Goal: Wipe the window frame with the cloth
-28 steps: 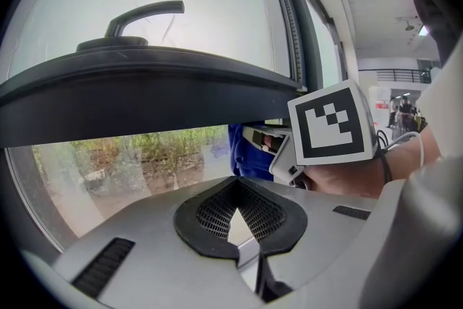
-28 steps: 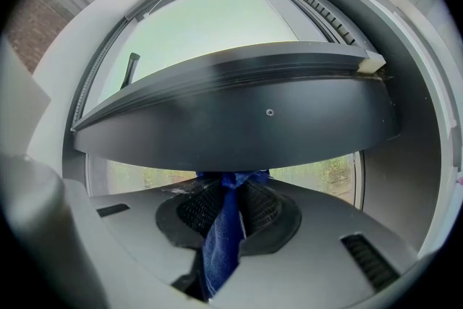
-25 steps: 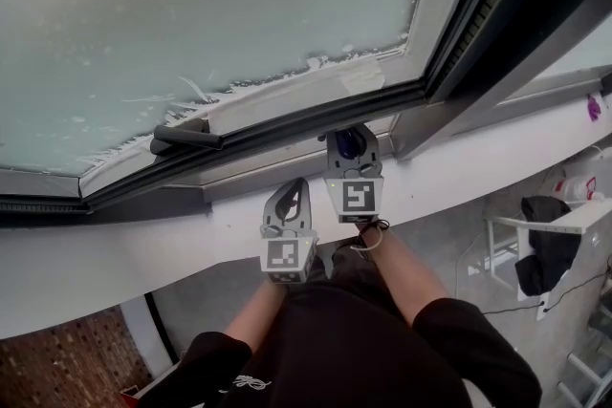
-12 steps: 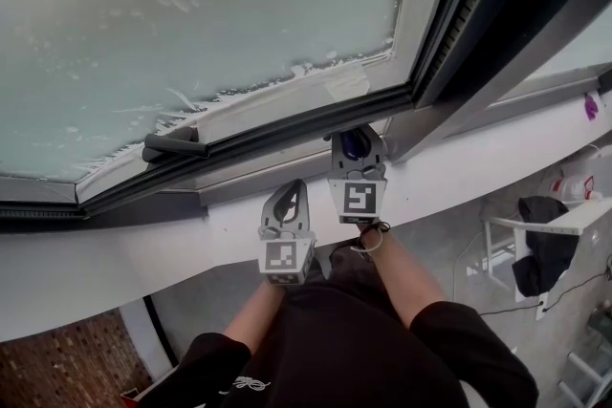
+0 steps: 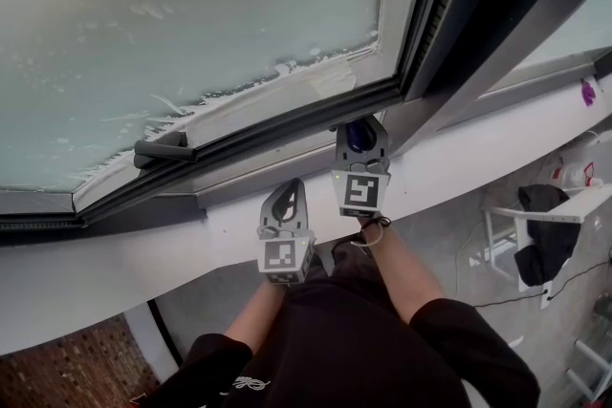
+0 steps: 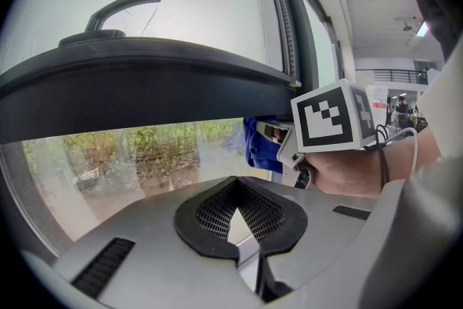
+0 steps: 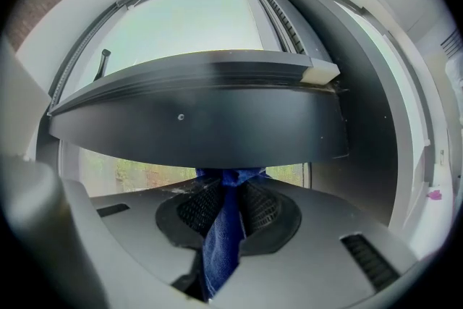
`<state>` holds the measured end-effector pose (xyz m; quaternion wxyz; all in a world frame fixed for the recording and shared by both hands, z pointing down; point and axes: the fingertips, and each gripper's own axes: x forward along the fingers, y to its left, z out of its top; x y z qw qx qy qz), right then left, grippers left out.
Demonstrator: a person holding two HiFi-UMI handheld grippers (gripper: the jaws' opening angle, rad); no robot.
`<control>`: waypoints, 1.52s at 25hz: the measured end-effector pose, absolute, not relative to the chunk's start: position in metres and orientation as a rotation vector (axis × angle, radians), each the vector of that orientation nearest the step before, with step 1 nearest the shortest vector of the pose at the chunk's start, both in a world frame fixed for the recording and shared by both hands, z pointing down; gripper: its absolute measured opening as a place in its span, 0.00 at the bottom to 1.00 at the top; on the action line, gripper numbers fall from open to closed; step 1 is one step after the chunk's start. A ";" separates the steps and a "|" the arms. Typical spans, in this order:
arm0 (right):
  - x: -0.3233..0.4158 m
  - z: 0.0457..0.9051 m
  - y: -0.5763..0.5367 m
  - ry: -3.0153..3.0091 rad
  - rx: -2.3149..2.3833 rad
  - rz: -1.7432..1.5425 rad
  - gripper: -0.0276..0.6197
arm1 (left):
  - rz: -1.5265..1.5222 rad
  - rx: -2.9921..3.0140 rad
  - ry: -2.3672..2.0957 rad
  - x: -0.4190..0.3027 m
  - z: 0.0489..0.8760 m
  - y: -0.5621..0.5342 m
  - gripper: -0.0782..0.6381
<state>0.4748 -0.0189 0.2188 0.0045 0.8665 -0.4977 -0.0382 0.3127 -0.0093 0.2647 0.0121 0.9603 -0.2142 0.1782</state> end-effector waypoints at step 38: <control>0.544 0.229 0.025 -0.647 2.678 -0.084 0.12 | 0.727 2.987 -0.566 0.318 0.289 0.012 0.12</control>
